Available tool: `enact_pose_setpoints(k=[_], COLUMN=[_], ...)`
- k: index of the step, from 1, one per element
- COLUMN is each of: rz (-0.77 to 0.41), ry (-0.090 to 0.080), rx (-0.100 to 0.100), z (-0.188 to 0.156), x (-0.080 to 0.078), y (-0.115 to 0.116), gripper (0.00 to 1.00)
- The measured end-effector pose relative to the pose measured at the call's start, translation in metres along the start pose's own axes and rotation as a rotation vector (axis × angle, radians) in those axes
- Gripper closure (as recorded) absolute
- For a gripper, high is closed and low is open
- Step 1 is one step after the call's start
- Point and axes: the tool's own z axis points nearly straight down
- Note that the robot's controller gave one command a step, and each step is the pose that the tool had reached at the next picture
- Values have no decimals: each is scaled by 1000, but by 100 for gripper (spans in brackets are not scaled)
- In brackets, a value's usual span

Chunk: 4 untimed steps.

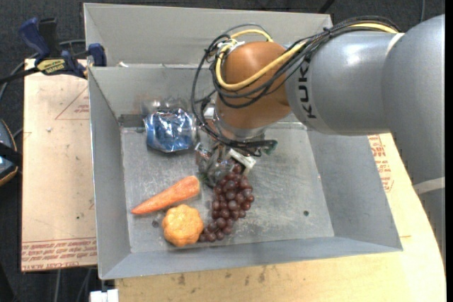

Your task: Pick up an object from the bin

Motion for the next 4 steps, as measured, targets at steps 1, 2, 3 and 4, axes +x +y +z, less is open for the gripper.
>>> enact_pose_setpoints(k=[1,2,3,4], rz=[-2,-2,0,1], ry=[3,15,14,18], rx=[-1,-5,-2,-6], z=[-3,-15,-26,-33], x=[0,1,-1,-1], y=[1,2,0,1], gripper=[100,100,100,100])
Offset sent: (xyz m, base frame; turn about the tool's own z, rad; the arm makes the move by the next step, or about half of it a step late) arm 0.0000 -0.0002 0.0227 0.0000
